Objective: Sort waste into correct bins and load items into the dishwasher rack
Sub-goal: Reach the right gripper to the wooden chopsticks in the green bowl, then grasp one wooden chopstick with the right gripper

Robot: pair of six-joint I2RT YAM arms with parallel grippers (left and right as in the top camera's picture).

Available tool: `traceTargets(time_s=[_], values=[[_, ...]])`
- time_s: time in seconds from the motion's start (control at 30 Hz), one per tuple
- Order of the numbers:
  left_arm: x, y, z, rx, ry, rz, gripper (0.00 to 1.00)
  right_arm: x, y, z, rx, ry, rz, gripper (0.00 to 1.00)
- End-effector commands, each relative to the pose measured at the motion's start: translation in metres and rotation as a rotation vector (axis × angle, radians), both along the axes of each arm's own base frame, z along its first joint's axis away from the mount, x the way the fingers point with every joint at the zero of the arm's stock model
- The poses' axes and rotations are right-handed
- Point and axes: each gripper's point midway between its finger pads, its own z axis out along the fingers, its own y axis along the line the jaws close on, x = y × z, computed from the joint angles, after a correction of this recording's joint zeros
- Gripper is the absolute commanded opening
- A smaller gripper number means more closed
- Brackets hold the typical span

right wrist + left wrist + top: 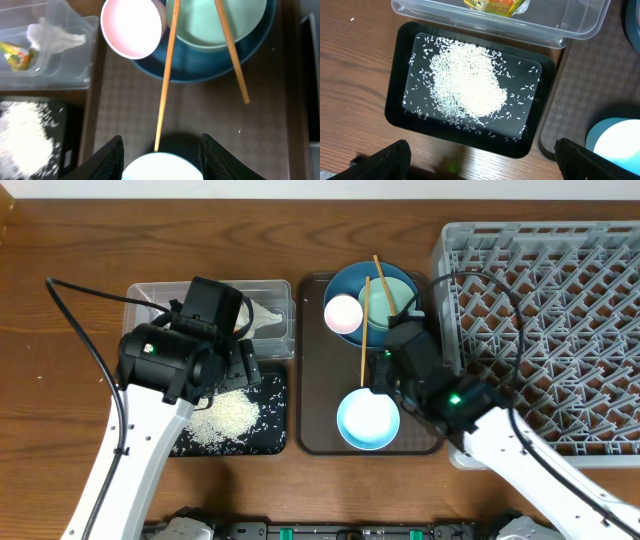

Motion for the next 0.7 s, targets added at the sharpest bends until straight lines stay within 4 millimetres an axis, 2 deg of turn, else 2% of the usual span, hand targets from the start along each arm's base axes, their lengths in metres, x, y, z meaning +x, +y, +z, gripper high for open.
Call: traceTargets(time_s=[0.0,0.3,0.67], values=[[0.000,0.004,-0.001,0.020,0.005,0.004,0.95,0.012,0.000,-0.003,-0.053,-0.040,-0.053,0.47],[0.000,0.004,-0.001,0.020,0.005,0.004,0.95,0.030,0.014,-0.038,-0.071,-0.019,-0.052,0.41],[0.000,0.004,-0.001,0.020,0.005,0.004,0.95,0.040,0.022,-0.073,-0.099,0.014,-0.050,0.38]])
